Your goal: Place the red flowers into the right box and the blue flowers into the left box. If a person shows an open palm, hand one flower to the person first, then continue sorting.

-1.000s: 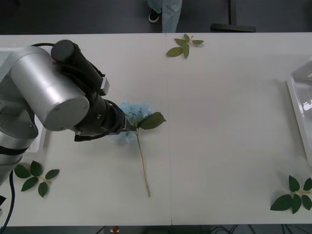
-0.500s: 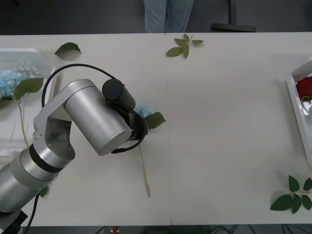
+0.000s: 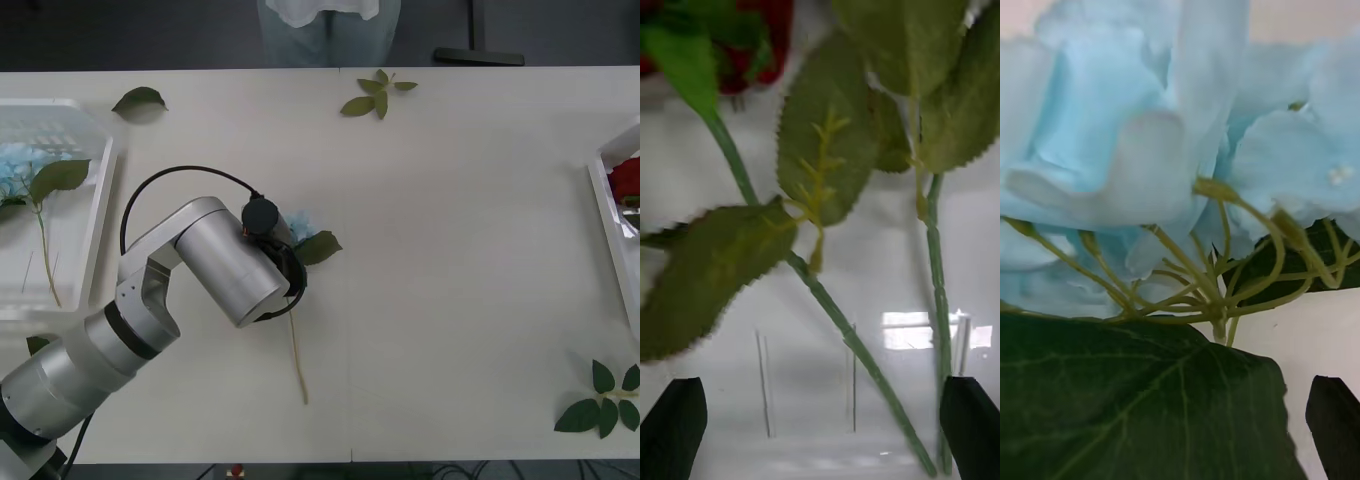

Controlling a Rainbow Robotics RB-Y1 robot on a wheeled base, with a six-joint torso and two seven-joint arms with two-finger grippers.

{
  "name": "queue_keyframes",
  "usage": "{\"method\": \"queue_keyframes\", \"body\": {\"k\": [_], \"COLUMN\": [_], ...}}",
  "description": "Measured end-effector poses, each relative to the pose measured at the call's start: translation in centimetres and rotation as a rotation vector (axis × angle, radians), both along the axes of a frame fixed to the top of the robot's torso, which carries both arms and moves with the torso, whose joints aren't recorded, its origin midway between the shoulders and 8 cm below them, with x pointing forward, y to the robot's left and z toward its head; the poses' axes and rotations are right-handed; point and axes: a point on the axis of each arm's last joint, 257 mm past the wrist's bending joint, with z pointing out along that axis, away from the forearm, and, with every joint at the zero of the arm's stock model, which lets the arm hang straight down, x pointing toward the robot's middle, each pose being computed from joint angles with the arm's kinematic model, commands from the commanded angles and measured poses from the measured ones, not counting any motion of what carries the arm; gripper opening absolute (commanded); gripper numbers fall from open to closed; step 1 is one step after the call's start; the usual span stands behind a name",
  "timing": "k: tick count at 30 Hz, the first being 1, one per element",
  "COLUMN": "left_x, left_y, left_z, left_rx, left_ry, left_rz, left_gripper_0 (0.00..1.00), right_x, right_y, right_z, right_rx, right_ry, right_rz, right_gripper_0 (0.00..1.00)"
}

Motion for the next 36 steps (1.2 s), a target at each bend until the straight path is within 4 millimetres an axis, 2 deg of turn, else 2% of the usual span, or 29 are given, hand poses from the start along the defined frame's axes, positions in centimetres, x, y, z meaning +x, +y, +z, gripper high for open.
{"method": "queue_keyframes", "body": {"k": [4,9,13,17,19,21,22,23,24,26,30,36], "left_x": [-0.5,-0.7,-0.6,0.2,0.3,0.2,0.2,0.2,0.2,0.2,0.2,0.2], "left_y": [-0.7,-1.5,-0.9,-0.5,-0.7,-0.8,-0.8,-0.8,-0.8,-0.8,-0.8,-0.8], "left_z": [-0.6,-0.7,-1.4,-2.0,-2.3,-2.5,-2.5,-2.5,-2.5,-2.5,-2.5,-2.5], "left_rx": [0.000,-0.010,0.007,0.019,0.019,0.022,0.024,0.026,0.028,0.029,0.029,0.029], "left_ry": [0.015,0.020,0.028,0.009,0.013,0.017,0.018,0.017,0.017,0.017,0.017,0.017], "left_rz": [-0.011,-0.018,-0.004,0.002,-0.002,-0.010,-0.013,-0.017,-0.019,-0.020,-0.020,-0.020], "left_gripper_0": [1.00,1.00,1.00,1.00,1.00,0.72,0.33,0.25,0.08,0.01,0.00,0.00], "right_x": [0.3,0.4,0.6,0.4,0.5,0.0,-0.6,-1.0,-1.2,-1.4,-1.5,-2.3], "right_y": [2.3,4.2,5.7,8.8,10.7,13.3,14.6,15.9,17.3,20.0,24.3,27.0], "right_z": [2.5,9.4,15.0,17.9,18.5,18.5,18.3,18.1,17.8,17.2,16.3,14.0], "right_rx": [0.003,0.003,-0.012,-0.066,-0.124,-0.159,-0.154,-0.142,-0.120,-0.066,-0.028,0.078], "right_ry": [0.030,0.019,-0.025,-0.028,-0.036,-0.031,-0.025,-0.025,-0.032,-0.063,-0.150,-0.171], "right_rz": [0.110,0.231,0.315,0.486,0.629,0.805,0.881,0.946,0.997,1.080,1.282,1.300], "right_gripper_0": [0.90,0.90,0.90,0.90,0.91,0.90,0.90,0.90,0.90,0.90,0.90,0.90]}}
